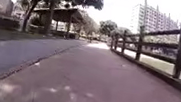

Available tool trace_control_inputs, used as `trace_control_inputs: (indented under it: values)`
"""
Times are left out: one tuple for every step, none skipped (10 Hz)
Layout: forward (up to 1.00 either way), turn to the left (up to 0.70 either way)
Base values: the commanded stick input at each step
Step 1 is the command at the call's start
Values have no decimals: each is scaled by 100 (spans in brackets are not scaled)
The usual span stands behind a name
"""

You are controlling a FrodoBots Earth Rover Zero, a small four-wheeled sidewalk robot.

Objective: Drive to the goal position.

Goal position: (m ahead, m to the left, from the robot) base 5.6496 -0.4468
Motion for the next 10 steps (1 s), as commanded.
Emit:
trace_control_inputs:
  values:
    - [70,-22]
    - [70,-31]
    - [70,-15]
    - [70,0]
    - [70,0]
    - [70,0]
    - [70,0]
    - [70,0]
    - [70,0]
    - [70,0]
